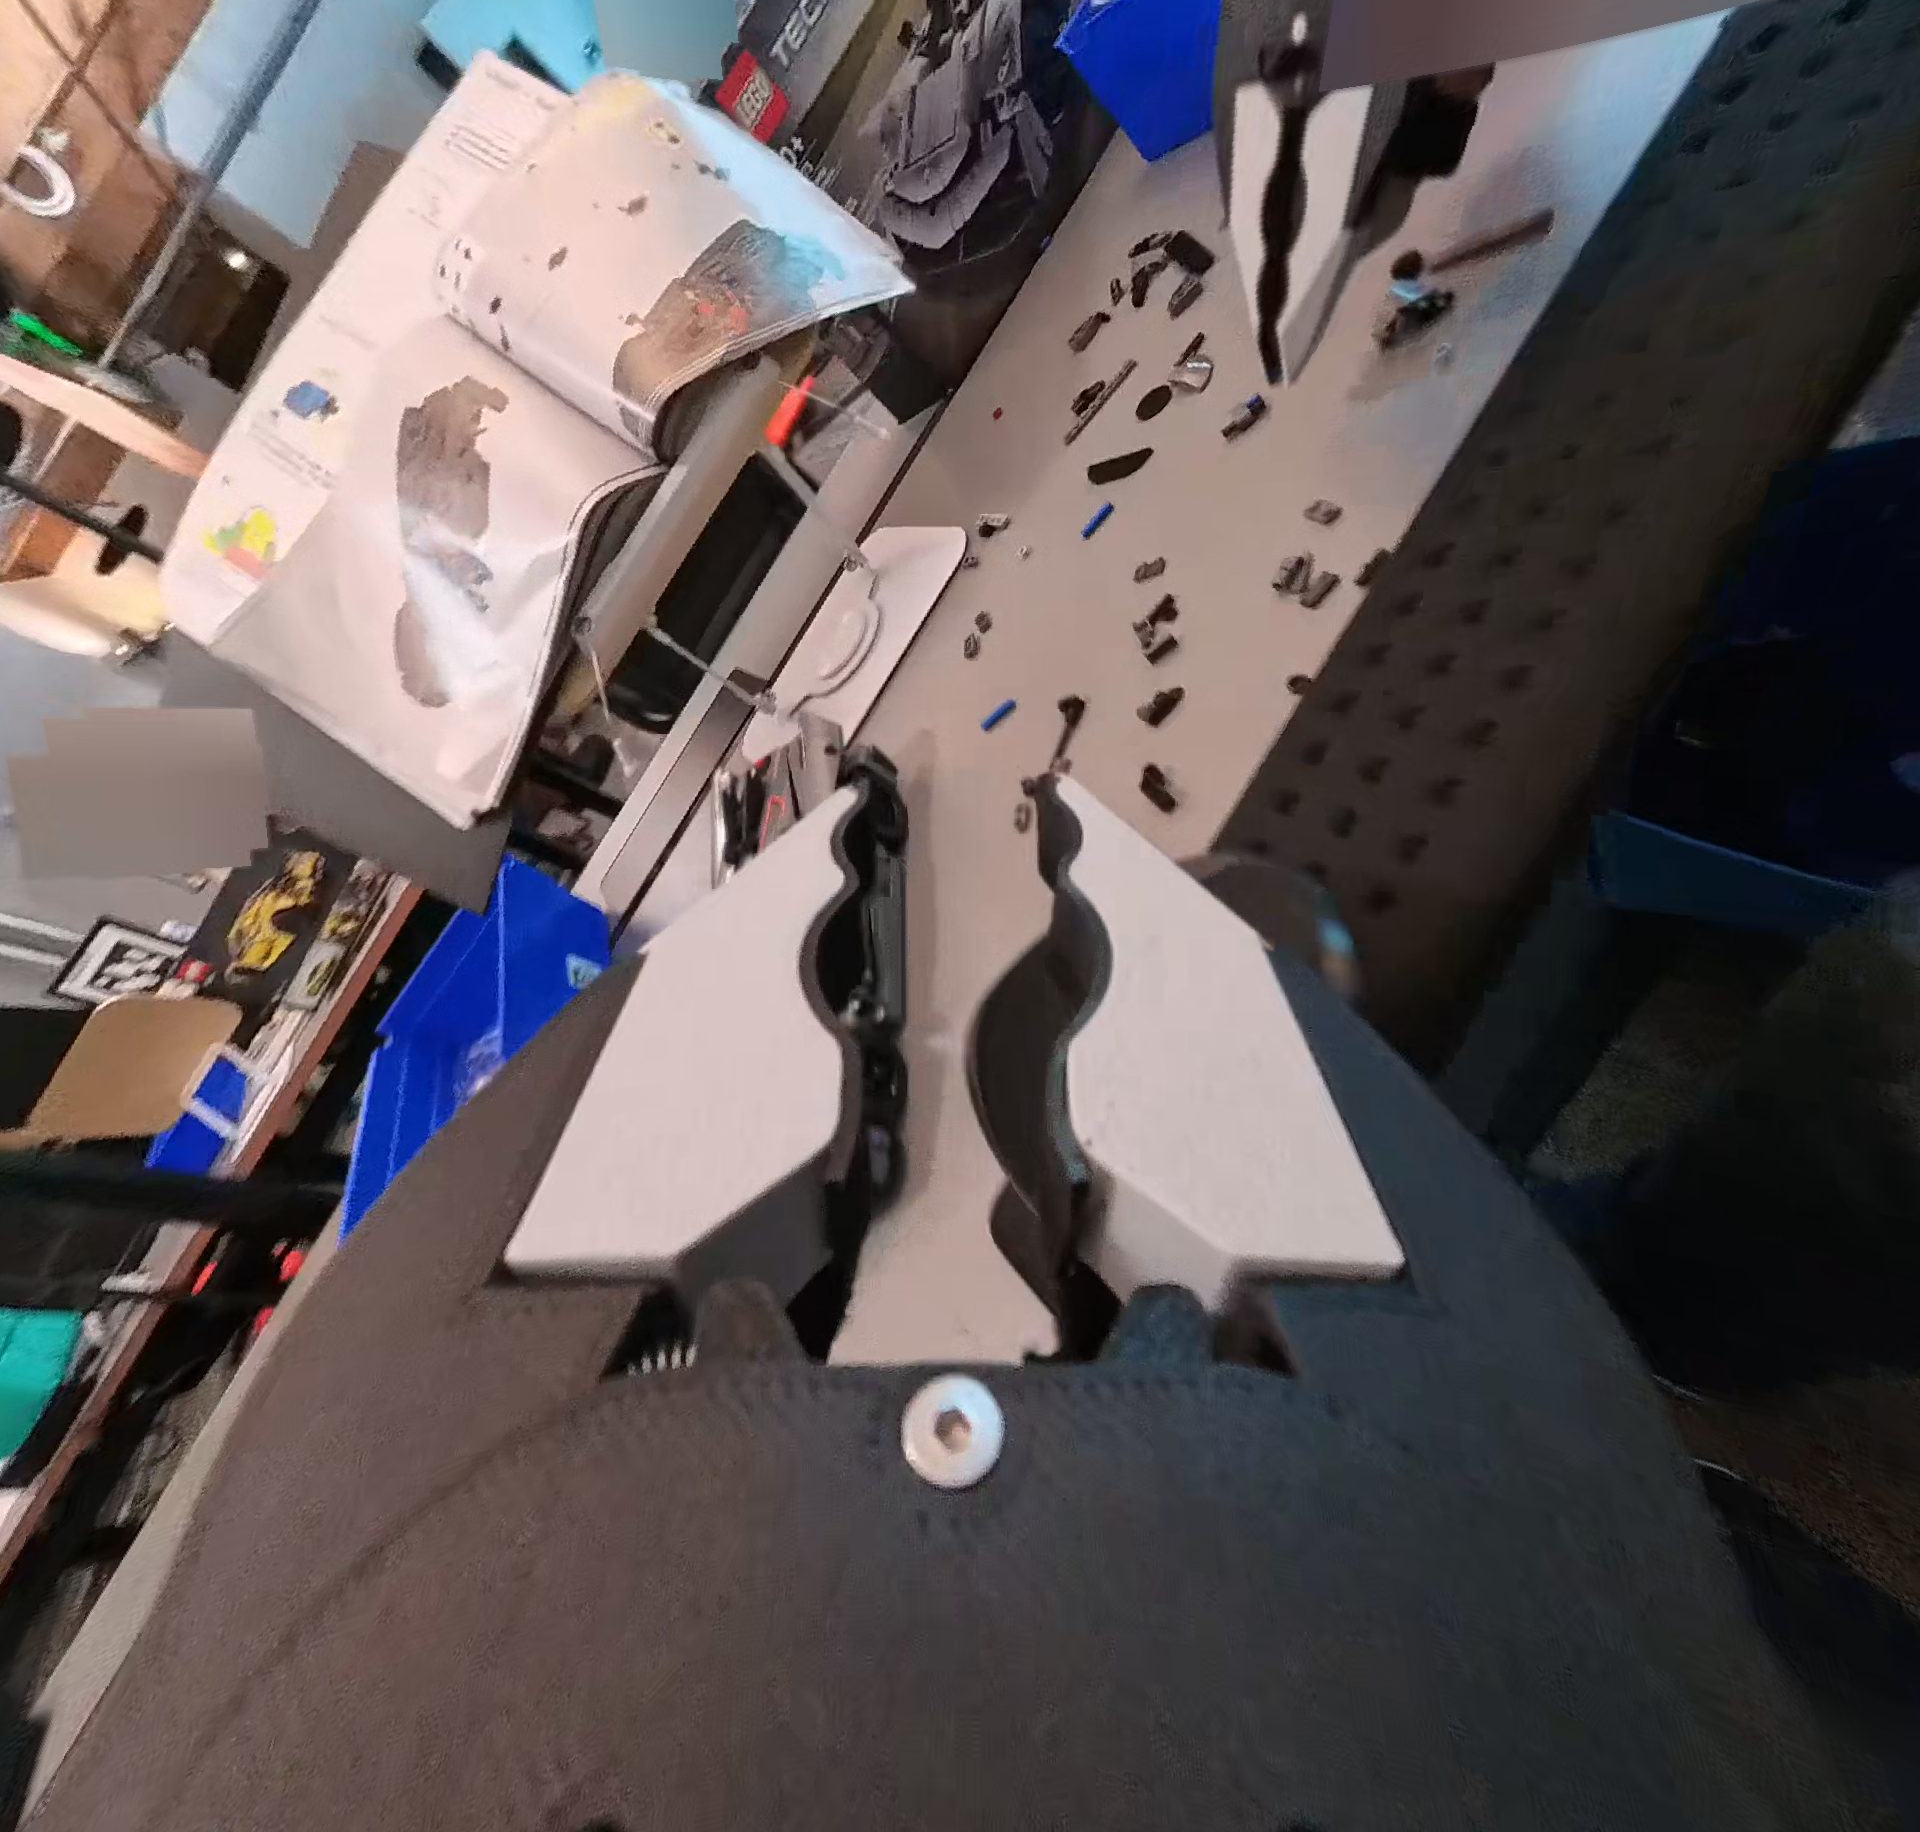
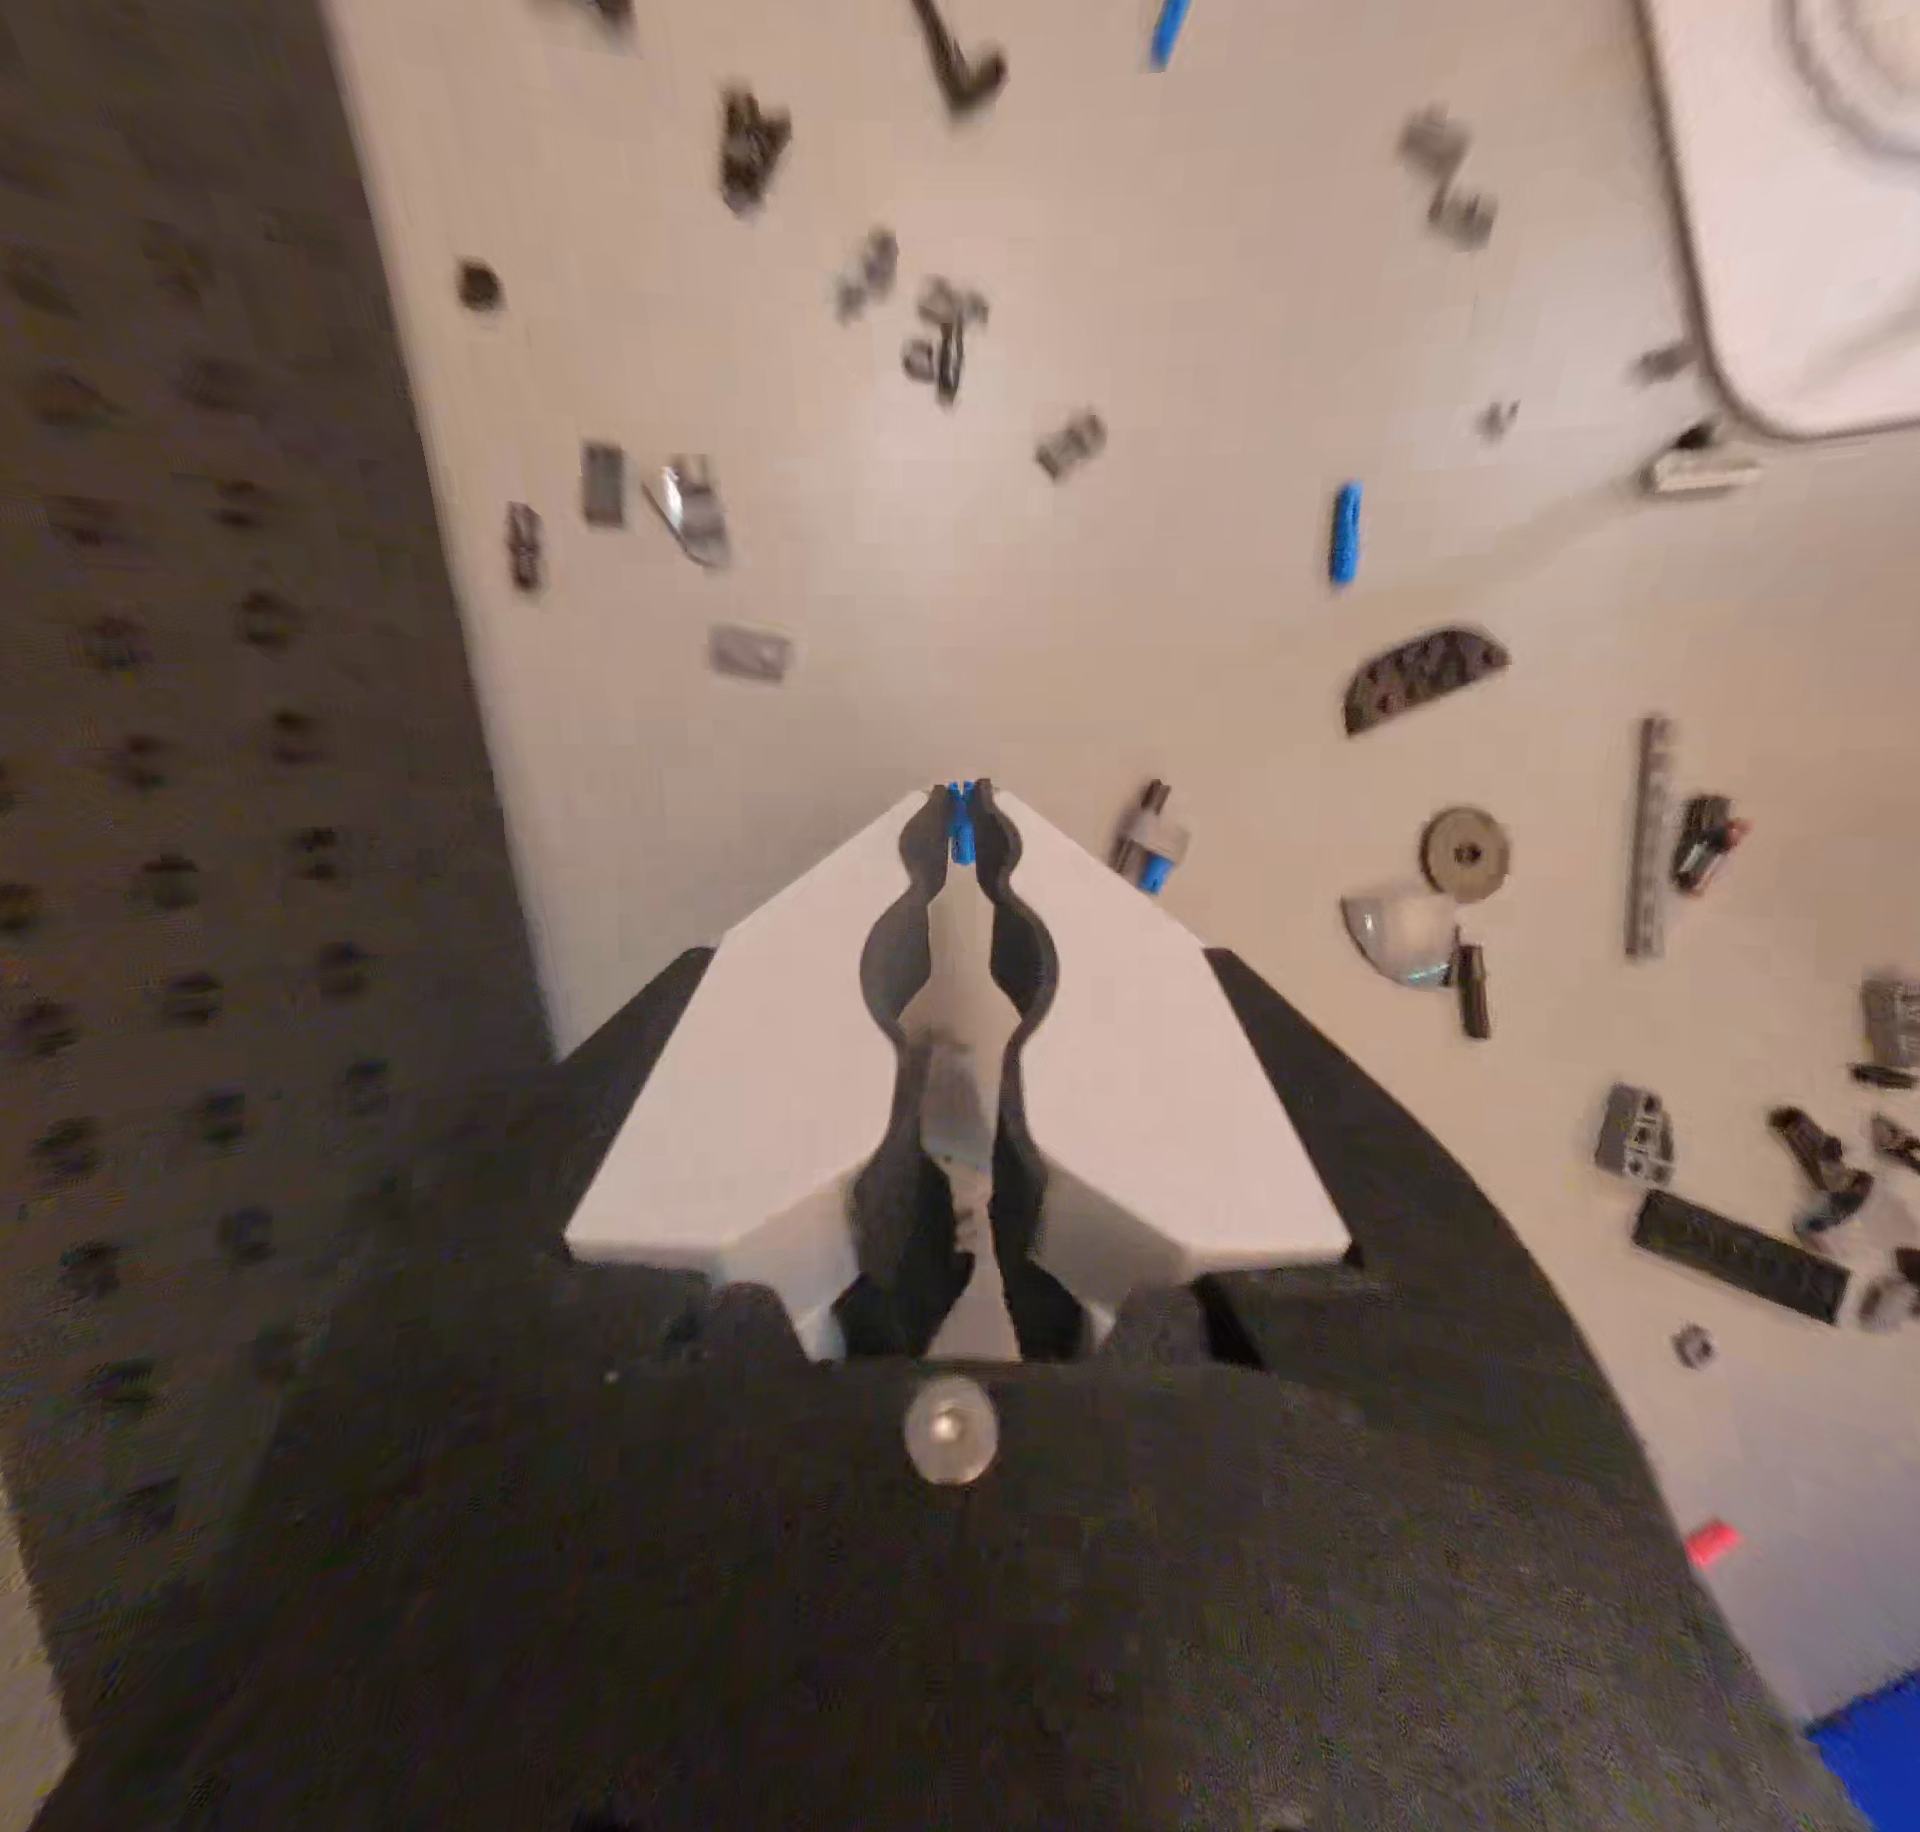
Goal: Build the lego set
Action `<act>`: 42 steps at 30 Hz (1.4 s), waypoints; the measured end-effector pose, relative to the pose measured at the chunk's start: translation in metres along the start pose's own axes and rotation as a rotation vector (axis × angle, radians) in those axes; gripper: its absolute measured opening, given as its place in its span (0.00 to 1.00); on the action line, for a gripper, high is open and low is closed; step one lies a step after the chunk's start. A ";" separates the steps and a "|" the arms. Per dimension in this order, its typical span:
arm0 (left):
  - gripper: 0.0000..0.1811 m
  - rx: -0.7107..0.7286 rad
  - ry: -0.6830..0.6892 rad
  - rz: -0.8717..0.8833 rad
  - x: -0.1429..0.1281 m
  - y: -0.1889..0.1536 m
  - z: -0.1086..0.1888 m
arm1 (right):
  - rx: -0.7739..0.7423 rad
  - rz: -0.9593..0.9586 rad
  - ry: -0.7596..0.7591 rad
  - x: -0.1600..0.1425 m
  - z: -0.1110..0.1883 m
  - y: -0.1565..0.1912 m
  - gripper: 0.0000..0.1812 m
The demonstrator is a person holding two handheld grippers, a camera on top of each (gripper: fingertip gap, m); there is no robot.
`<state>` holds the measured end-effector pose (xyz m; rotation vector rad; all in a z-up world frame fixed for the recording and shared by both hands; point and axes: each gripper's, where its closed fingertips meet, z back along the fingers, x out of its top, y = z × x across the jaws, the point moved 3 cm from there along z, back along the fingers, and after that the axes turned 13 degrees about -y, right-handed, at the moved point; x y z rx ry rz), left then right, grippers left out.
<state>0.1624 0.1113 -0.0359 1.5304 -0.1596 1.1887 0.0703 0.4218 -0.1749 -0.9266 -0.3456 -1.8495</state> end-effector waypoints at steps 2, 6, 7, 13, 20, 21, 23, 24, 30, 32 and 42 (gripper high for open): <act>0.15 -0.041 -0.031 0.004 -0.010 0.014 -0.025 | 0.054 -0.032 0.026 -0.011 -0.008 -0.002 0.01; 0.16 -0.117 -0.008 -0.029 -0.032 0.031 -0.065 | 0.053 -0.062 0.044 -0.028 -0.017 -0.006 0.01; 0.16 -0.131 0.000 -0.037 -0.035 0.035 -0.073 | 0.078 -0.076 0.036 -0.028 -0.016 -0.004 0.04; 0.16 -0.220 -0.010 -0.036 -0.036 0.051 -0.113 | 0.006 -0.166 -0.023 -0.011 0.004 -0.038 0.15; 0.16 -0.309 0.024 -0.031 -0.046 0.046 -0.168 | -0.062 -0.171 0.137 -0.034 -0.018 -0.052 0.09; 0.16 -0.331 0.024 -0.030 -0.047 0.042 -0.175 | -0.053 -0.170 0.129 -0.033 -0.020 -0.050 0.07; 0.16 -0.363 0.030 -0.035 -0.050 0.036 -0.187 | -0.039 -0.179 0.124 -0.033 -0.021 -0.048 0.07; 0.16 -0.356 0.043 -0.048 -0.053 0.037 -0.192 | -0.032 -0.183 0.108 -0.032 -0.023 -0.048 0.07; 0.13 -0.410 -0.040 0.102 -0.040 0.026 -0.228 | -0.006 -0.132 -0.077 -0.010 -0.027 -0.034 0.06; 0.11 -0.451 -0.029 0.110 -0.045 0.016 -0.238 | -0.041 -0.062 -0.089 -0.008 -0.025 -0.033 0.06; 0.15 -0.496 -0.096 -0.021 -0.056 -0.015 -0.255 | 0.086 0.000 -0.327 0.077 -0.026 -0.029 0.07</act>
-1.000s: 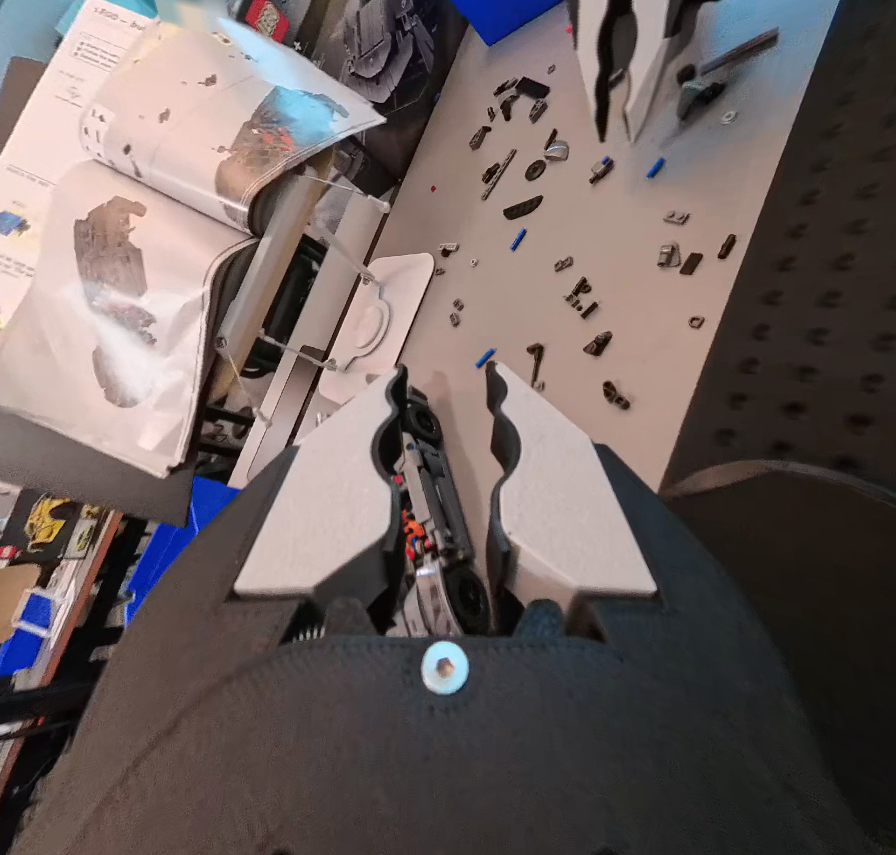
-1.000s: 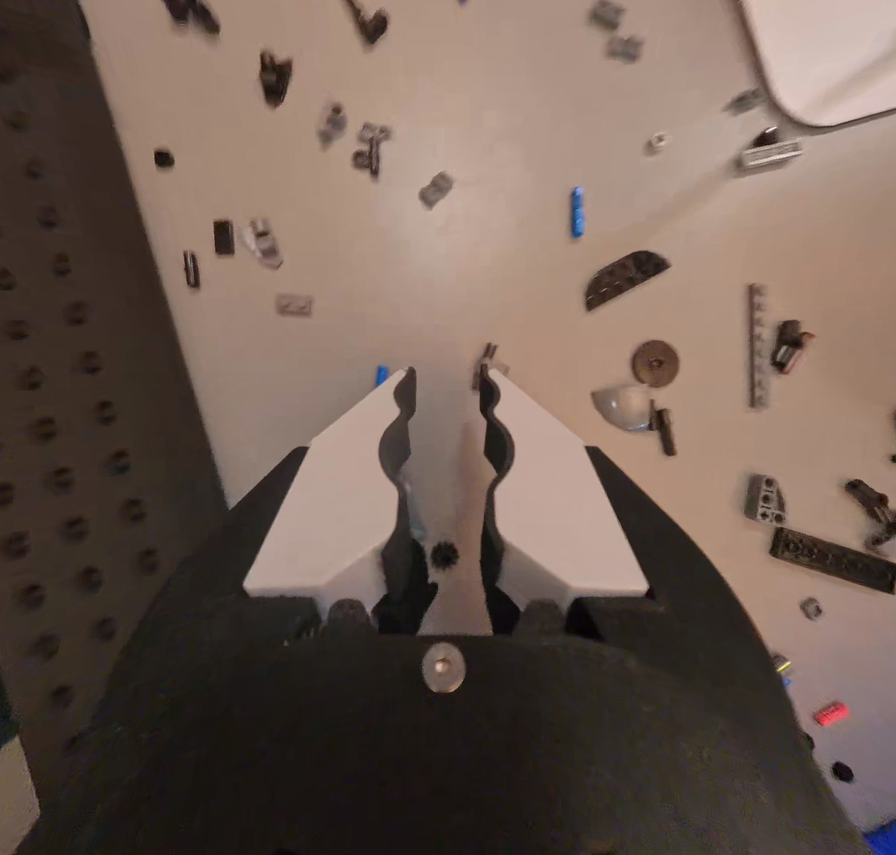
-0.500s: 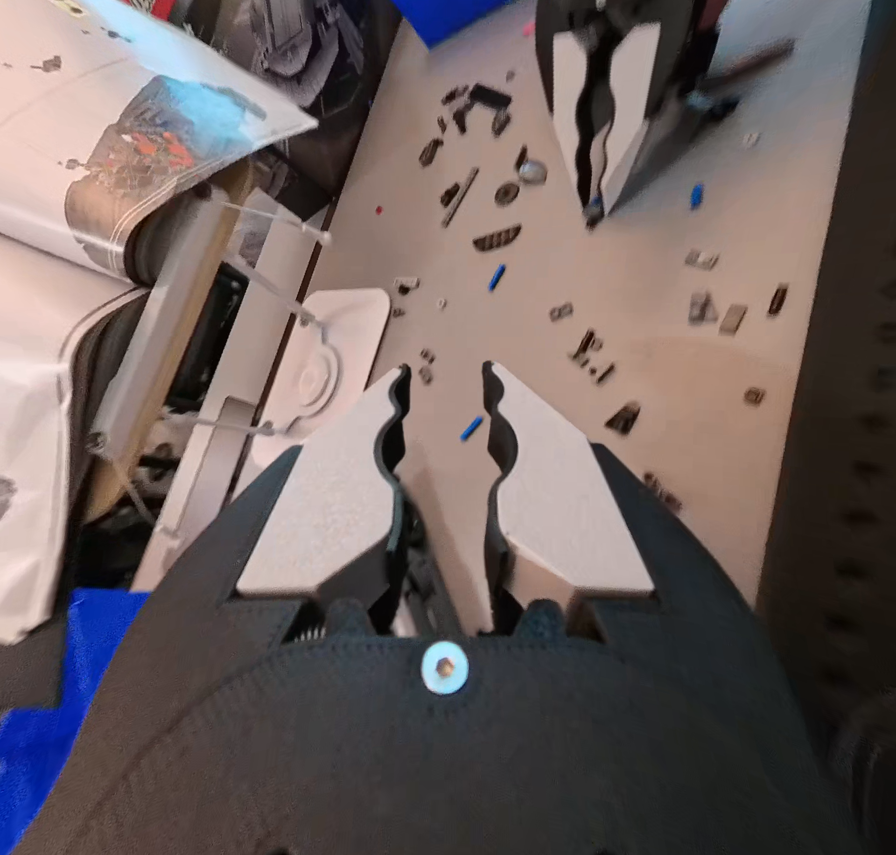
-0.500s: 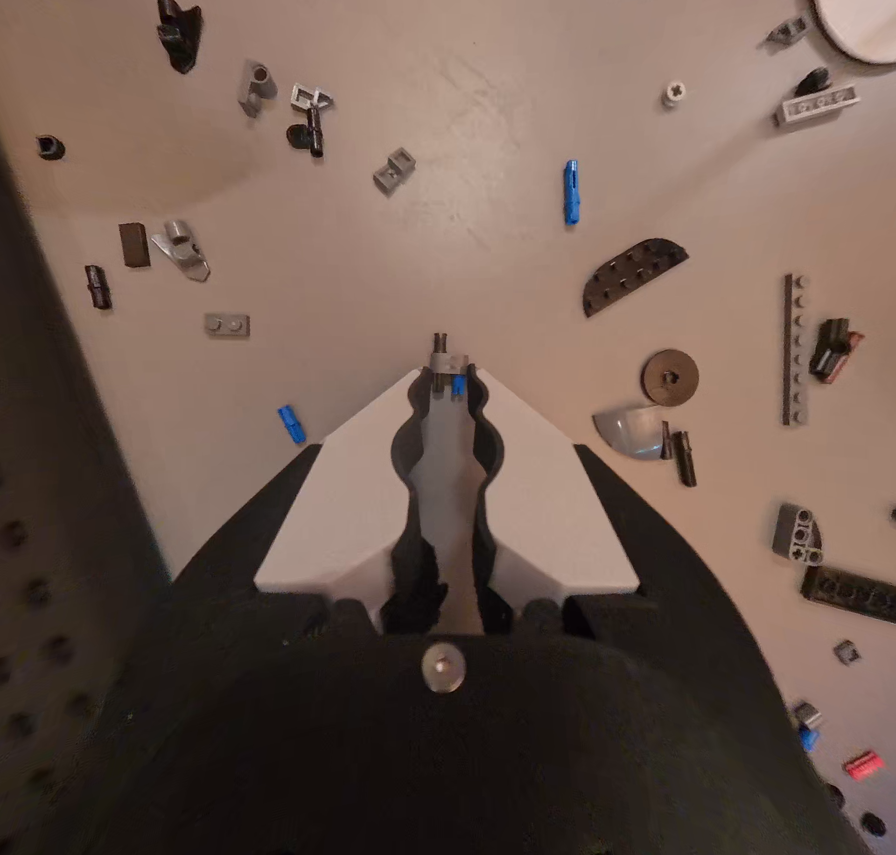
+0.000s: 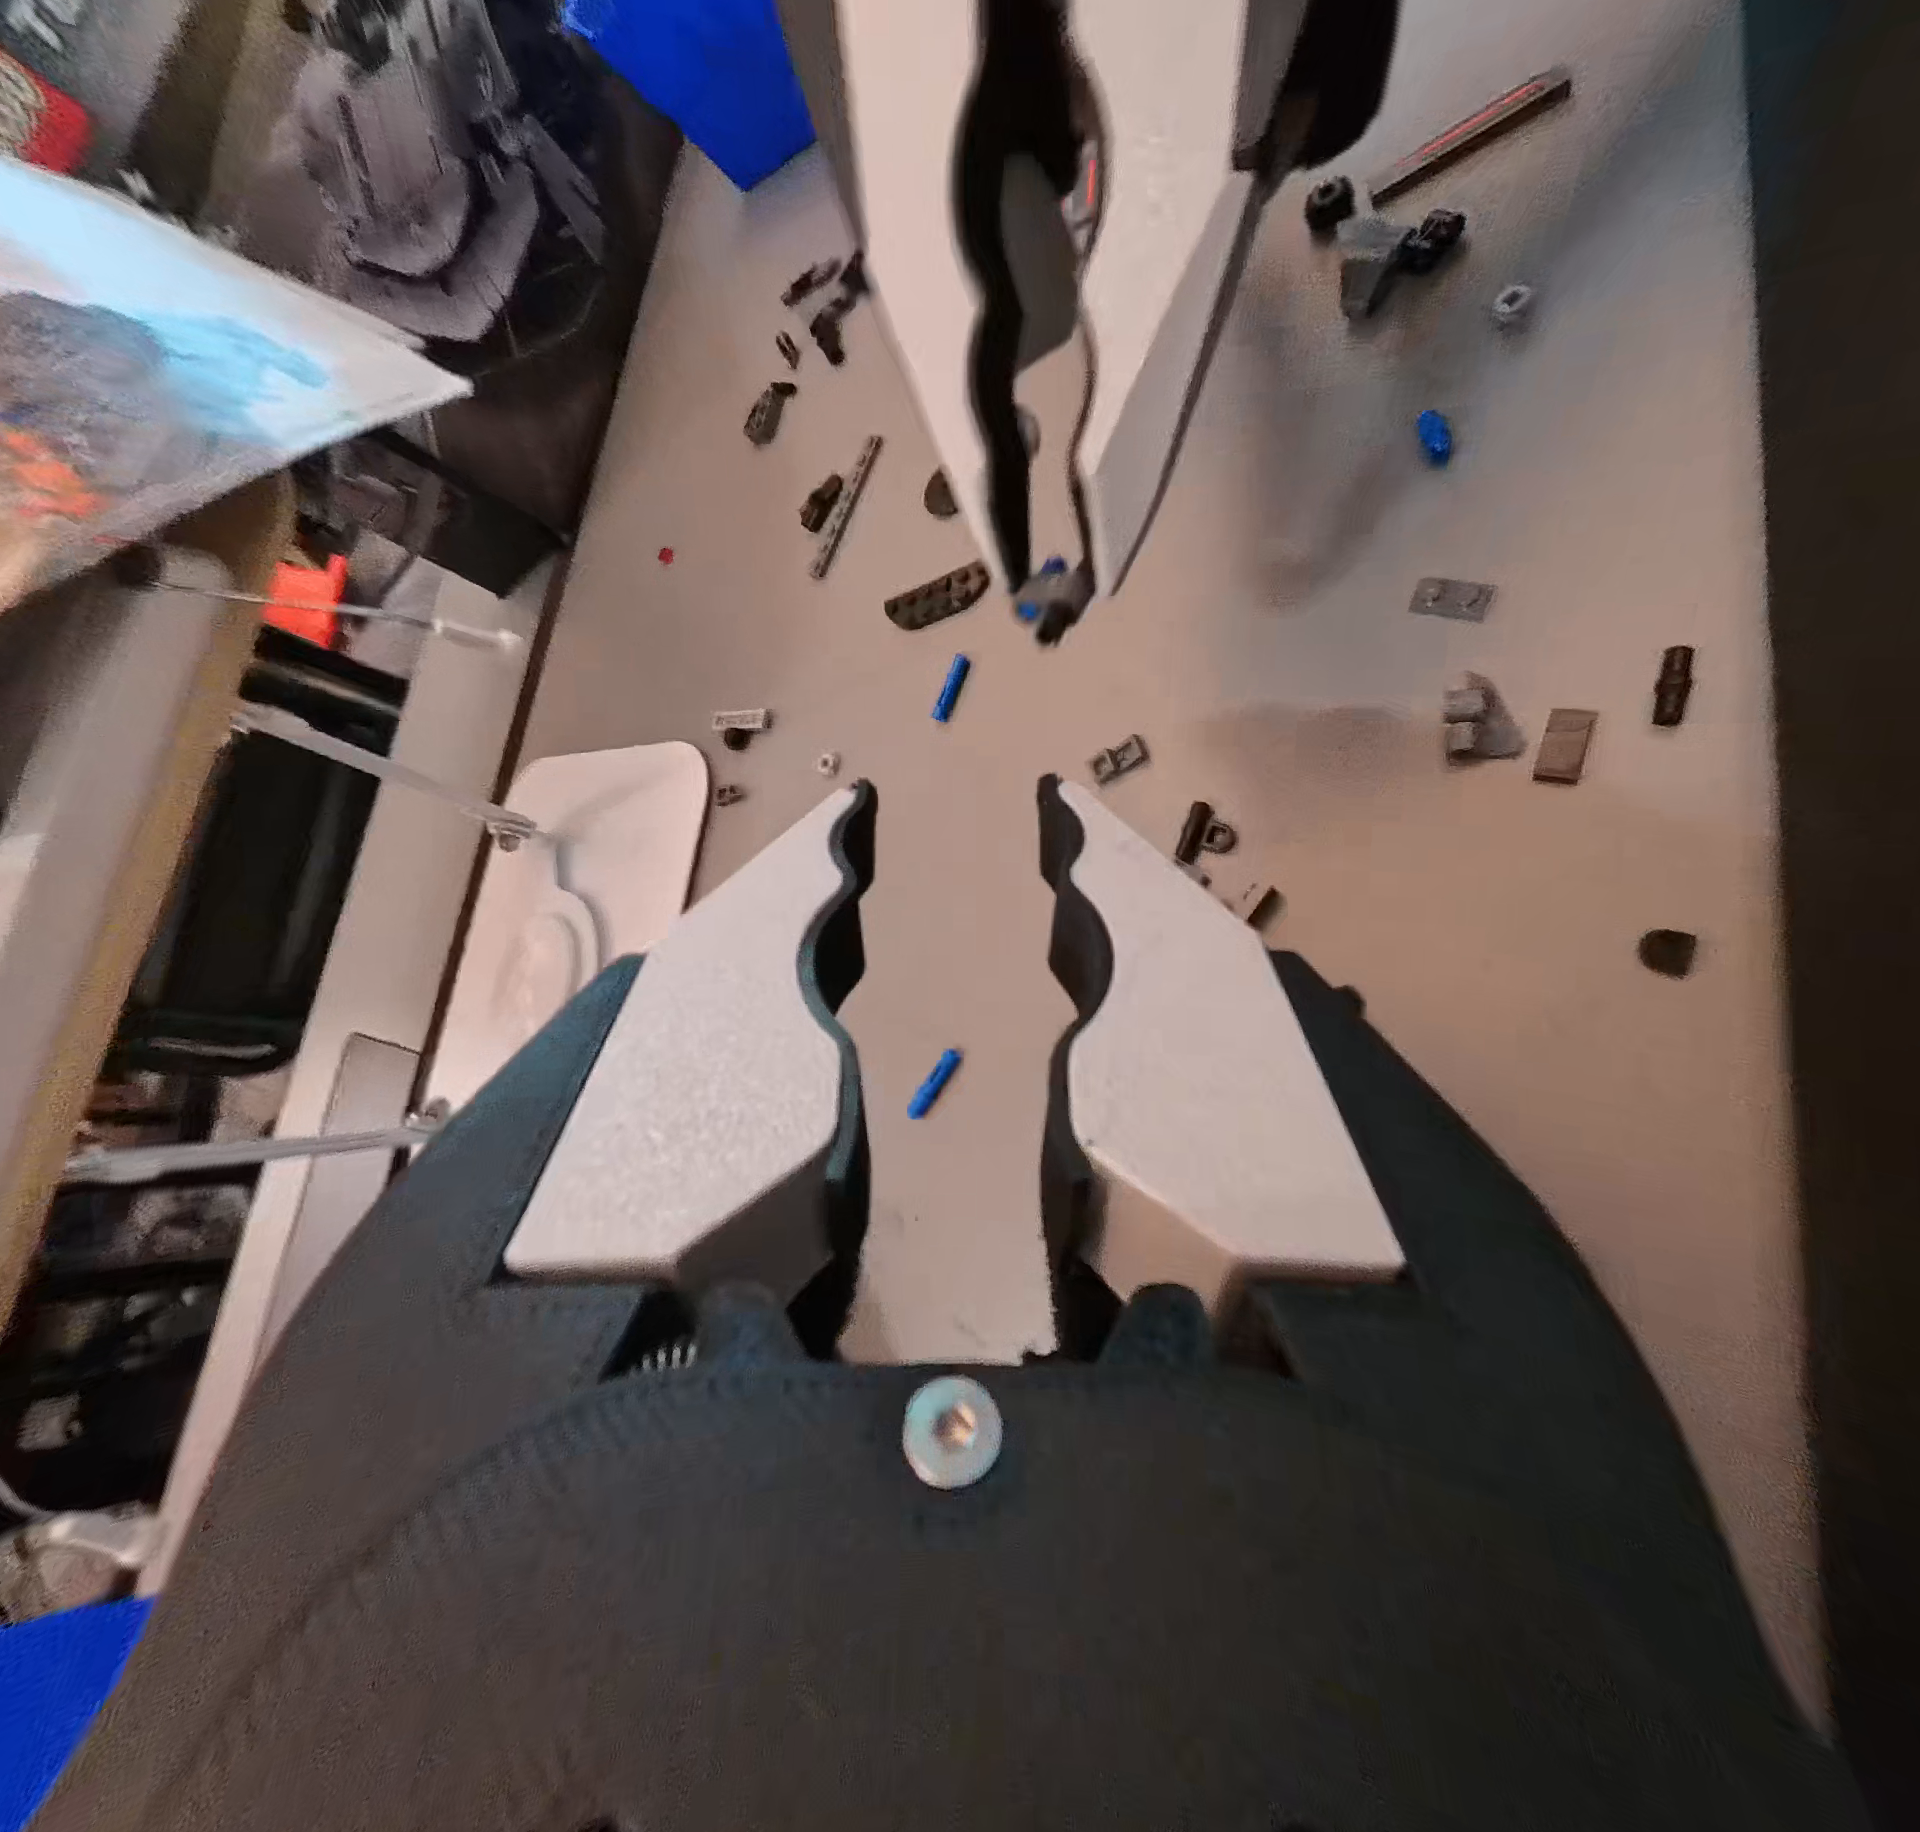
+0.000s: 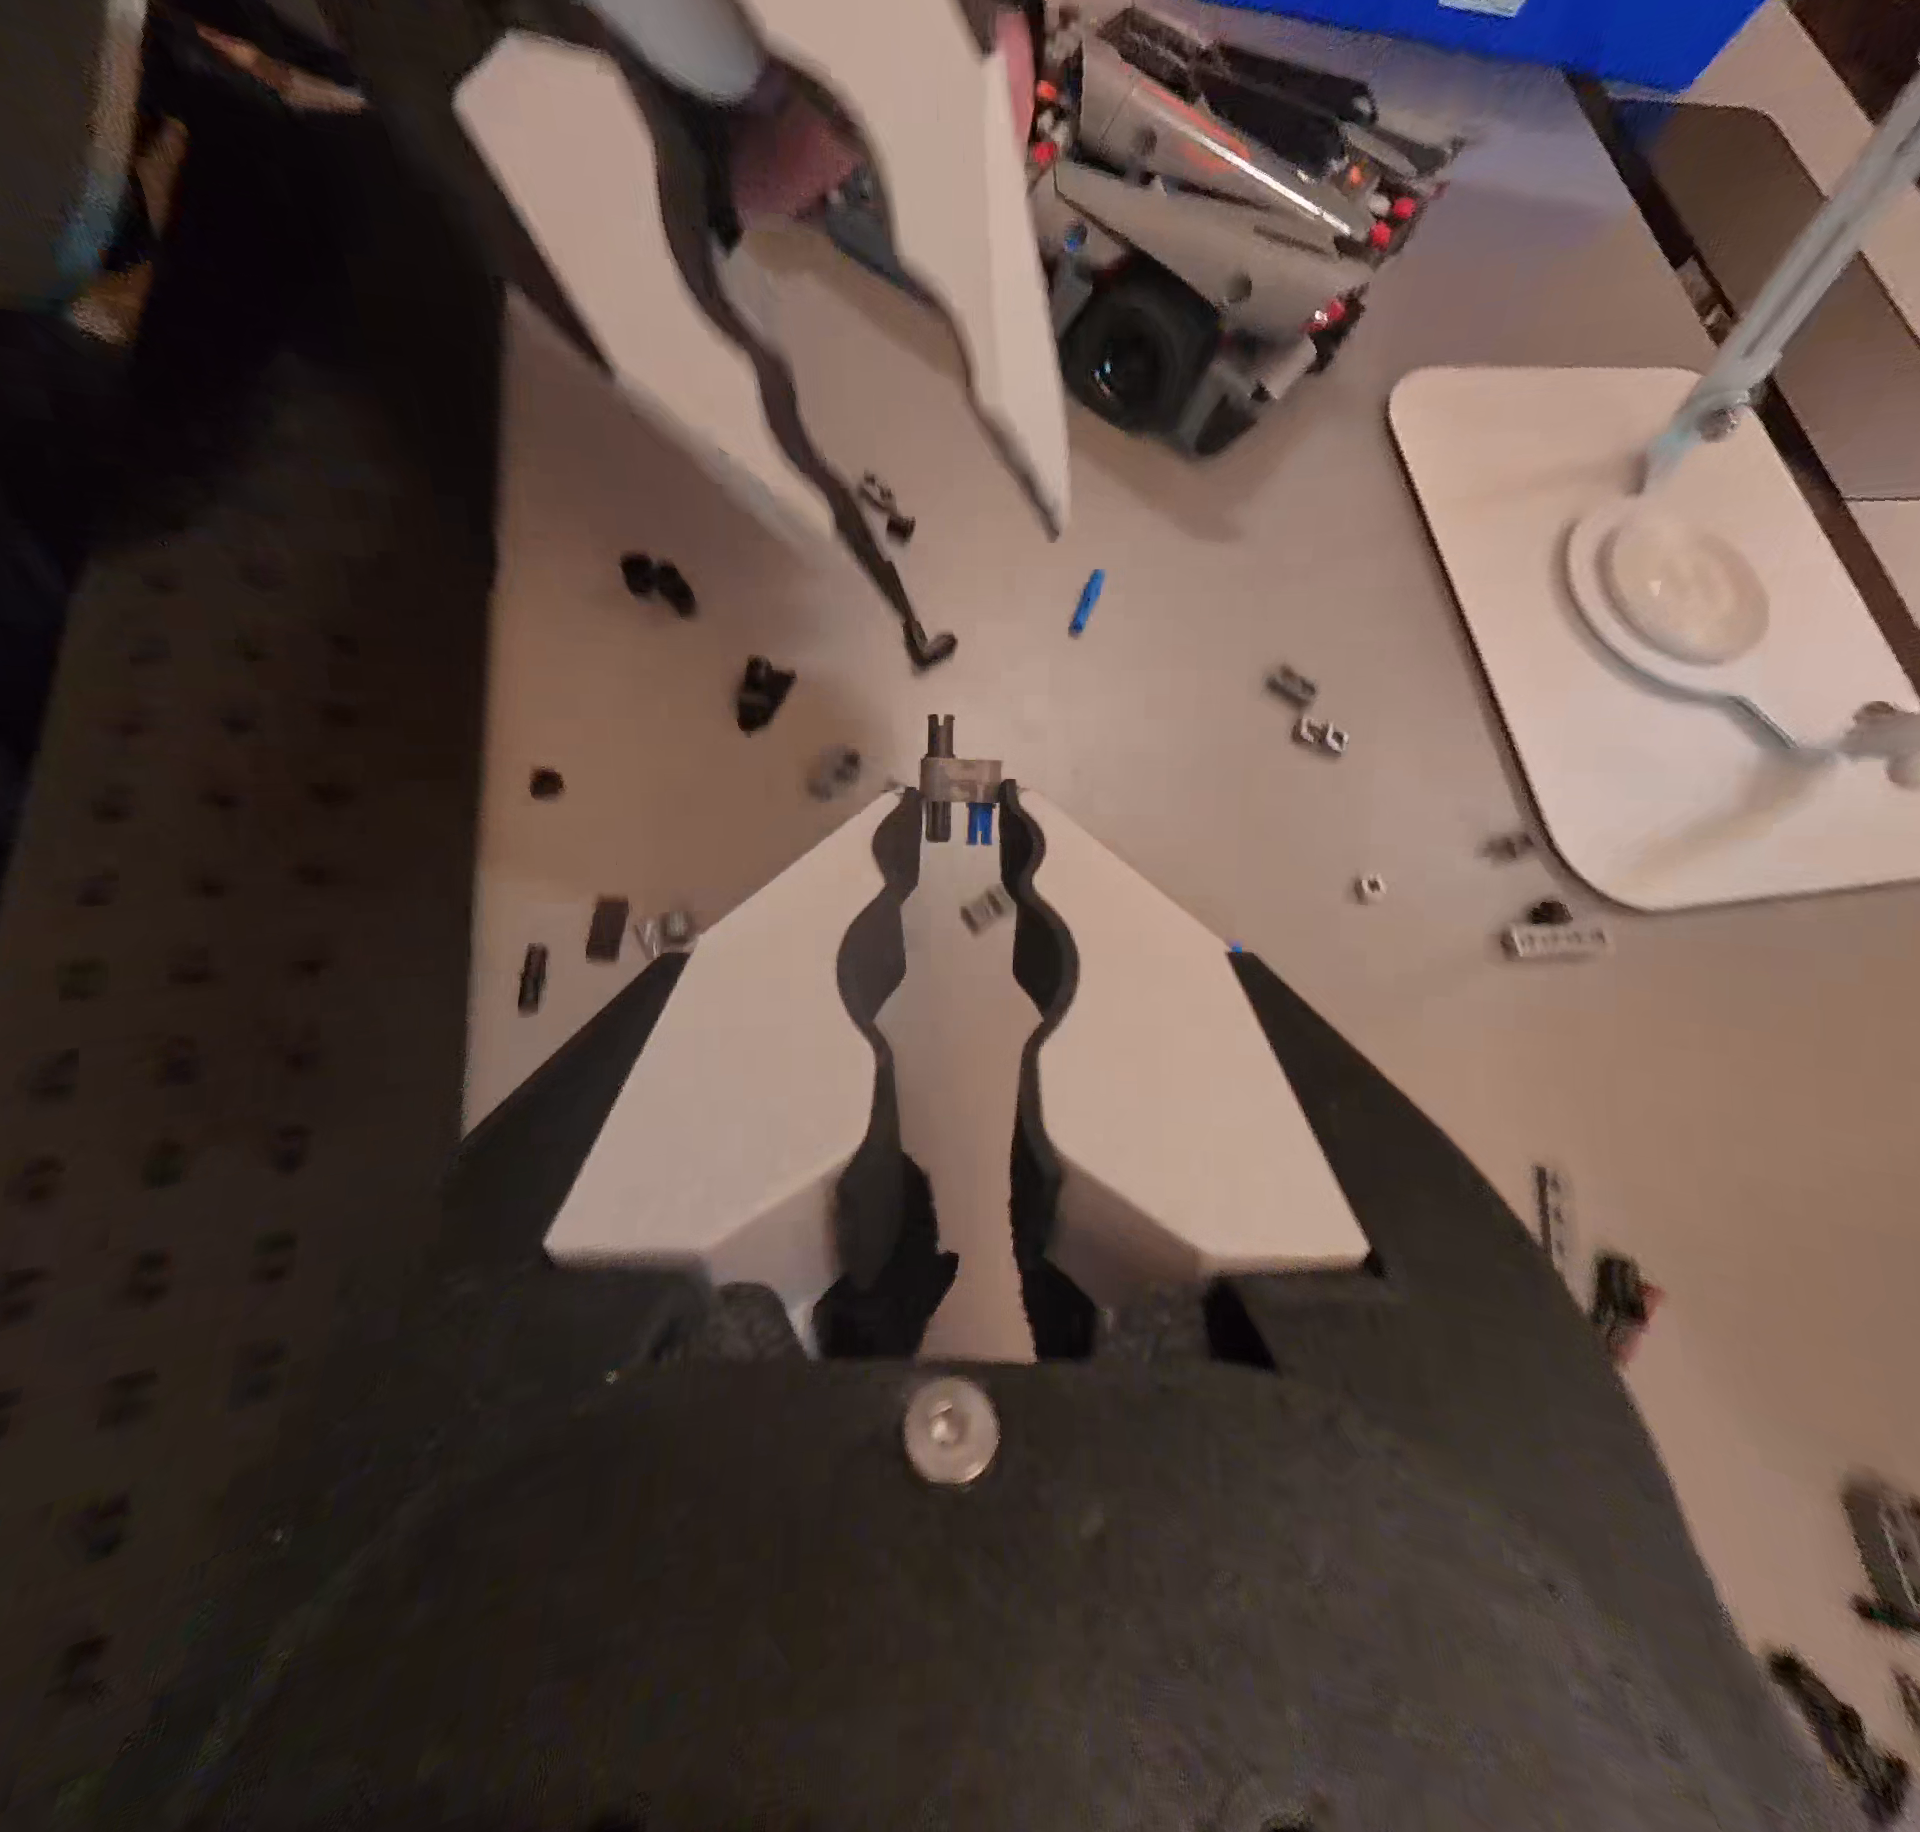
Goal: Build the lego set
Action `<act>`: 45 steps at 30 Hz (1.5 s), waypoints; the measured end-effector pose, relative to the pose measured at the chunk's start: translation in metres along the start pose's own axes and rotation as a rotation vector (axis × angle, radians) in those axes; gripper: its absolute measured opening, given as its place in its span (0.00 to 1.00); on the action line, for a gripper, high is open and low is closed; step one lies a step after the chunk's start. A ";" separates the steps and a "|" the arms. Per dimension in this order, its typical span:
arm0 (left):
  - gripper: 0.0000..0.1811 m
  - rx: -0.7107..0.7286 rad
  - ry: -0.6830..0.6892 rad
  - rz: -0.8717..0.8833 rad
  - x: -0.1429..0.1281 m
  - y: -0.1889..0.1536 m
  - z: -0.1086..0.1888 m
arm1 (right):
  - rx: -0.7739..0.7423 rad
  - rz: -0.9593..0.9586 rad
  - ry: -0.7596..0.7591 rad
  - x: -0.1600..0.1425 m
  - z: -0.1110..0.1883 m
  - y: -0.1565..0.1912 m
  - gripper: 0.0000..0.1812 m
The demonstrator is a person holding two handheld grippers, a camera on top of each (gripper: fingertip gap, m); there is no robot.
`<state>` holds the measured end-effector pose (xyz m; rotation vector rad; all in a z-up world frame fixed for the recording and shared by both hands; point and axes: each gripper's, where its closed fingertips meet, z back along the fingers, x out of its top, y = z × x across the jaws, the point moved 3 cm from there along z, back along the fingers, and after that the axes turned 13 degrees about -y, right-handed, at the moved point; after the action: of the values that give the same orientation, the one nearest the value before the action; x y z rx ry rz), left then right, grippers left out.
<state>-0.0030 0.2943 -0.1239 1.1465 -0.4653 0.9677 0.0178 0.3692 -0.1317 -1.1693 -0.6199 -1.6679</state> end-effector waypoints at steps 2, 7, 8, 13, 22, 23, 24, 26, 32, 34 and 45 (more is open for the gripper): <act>0.16 -0.009 -0.025 -0.059 0.004 -0.004 0.001 | 0.045 -0.027 0.005 0.008 -0.013 -0.001 0.07; 0.09 0.008 0.046 -0.294 -0.008 -0.014 -0.005 | 0.089 0.017 -0.020 0.004 -0.035 0.001 0.06; 0.09 0.004 0.053 -0.316 -0.011 -0.017 -0.007 | 0.090 0.006 -0.028 0.002 -0.036 0.002 0.06; 0.04 -0.006 0.061 -0.377 -0.014 -0.027 -0.013 | 0.093 -0.041 -0.061 -0.002 -0.035 0.004 0.06; 0.11 0.074 0.017 -0.344 -0.004 -0.021 -0.016 | 0.163 -0.206 -0.176 0.008 -0.023 0.003 0.06; 0.08 0.075 0.009 -0.337 -0.002 -0.021 -0.015 | 0.173 -0.231 -0.203 0.010 -0.022 0.002 0.06; 0.06 0.084 0.011 -0.331 -0.001 -0.020 -0.014 | 0.184 -0.259 -0.220 0.011 -0.021 0.001 0.06; 0.05 0.110 0.003 -0.356 0.002 -0.018 -0.012 | 0.198 -0.294 -0.246 0.013 -0.019 0.000 0.06; 0.02 0.131 -0.008 -0.348 0.004 -0.011 -0.009 | 0.147 -0.249 -0.251 0.010 -0.012 -0.009 0.05; 0.02 0.135 -0.030 -0.347 0.006 -0.008 -0.010 | 0.132 -0.216 -0.244 0.009 -0.011 -0.011 0.08; 0.02 -0.018 -0.282 0.140 0.014 0.002 -0.011 | 0.055 -0.004 -0.236 0.012 -0.011 -0.010 0.00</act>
<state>0.0015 0.3100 -0.1167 1.2531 -0.7884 0.9231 0.0036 0.3586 -0.1239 -1.3364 -0.8098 -1.5183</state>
